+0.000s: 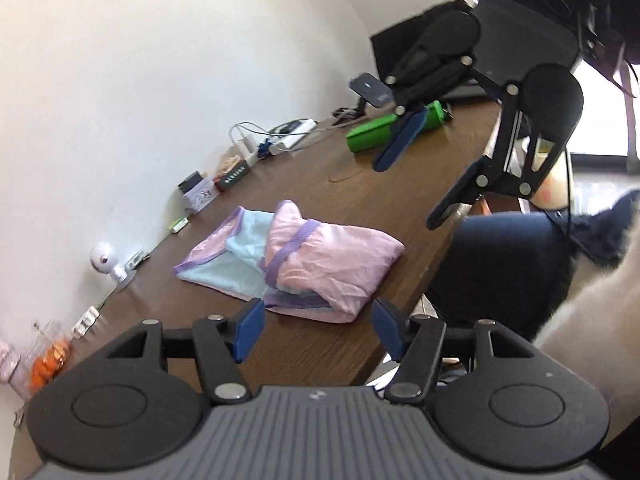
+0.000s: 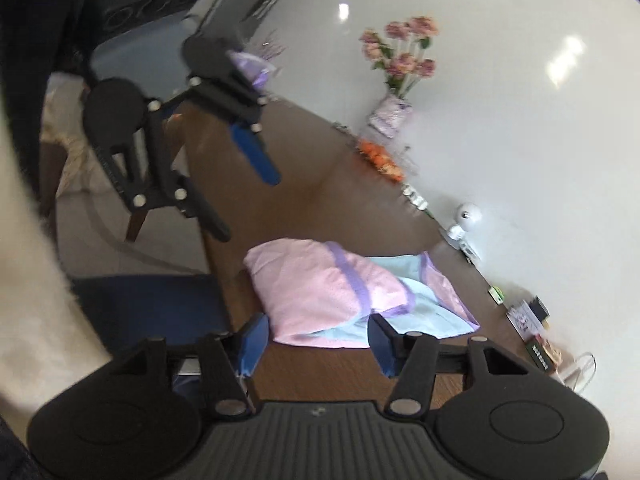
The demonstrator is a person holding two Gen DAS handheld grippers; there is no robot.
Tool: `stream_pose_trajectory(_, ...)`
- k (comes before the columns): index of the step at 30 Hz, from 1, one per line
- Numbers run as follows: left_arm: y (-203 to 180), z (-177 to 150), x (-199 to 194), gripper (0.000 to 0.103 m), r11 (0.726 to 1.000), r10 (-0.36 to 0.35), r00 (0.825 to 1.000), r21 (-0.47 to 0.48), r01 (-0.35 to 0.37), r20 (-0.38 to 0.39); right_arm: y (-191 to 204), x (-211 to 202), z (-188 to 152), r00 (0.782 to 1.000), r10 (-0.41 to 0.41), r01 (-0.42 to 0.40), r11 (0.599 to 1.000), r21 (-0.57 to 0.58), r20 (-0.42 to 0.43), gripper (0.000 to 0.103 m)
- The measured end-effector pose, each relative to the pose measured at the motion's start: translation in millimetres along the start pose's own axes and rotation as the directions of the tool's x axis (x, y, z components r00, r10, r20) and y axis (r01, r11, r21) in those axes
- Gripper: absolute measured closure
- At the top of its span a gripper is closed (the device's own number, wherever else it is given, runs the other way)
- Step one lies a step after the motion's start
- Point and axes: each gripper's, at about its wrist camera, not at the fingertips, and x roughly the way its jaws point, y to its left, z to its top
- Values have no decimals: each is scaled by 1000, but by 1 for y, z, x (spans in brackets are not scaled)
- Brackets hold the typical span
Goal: Fold clothes
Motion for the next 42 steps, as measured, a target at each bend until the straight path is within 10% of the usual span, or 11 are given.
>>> stream_pose_trajectory(5, 14, 0, 24, 46, 992, -127, 992, -11, 127, 1, 2, 21, 2, 999, 50, -50, 998, -30, 10, 65)
stream_pose_trajectory(15, 62, 4, 52, 85, 950, -288, 958, -134, 283, -16, -26, 44, -6, 990, 140, -140, 990, 33, 12, 73)
stream_pose_trajectory(17, 64, 4, 56, 96, 940, -316, 949, -141, 311, -15, -35, 48, -6, 984, 175, -175, 981, 85, 1, 100)
stream_pose_trajectory(19, 69, 7, 56, 98, 928, -341, 940, -164, 336, -2, -44, 51, -7, 977, 213, -209, 968, 139, -9, 100)
stream_pose_trajectory(29, 192, 45, 85, 99, 831, -336, 924, -404, 383, 184, -183, 64, 4, 950, 287, -312, 886, 342, 123, 101)
stream_pose_trajectory(37, 269, 23, 199, 98, 648, -307, 944, -700, 299, 118, -255, 187, -2, 962, 271, -229, 850, 475, -22, 100)
stream_pose_trajectory(42, 275, -2, 218, 59, 595, -247, 968, -796, 113, -47, -260, 210, -14, 966, 219, -112, 828, 549, -134, 84)
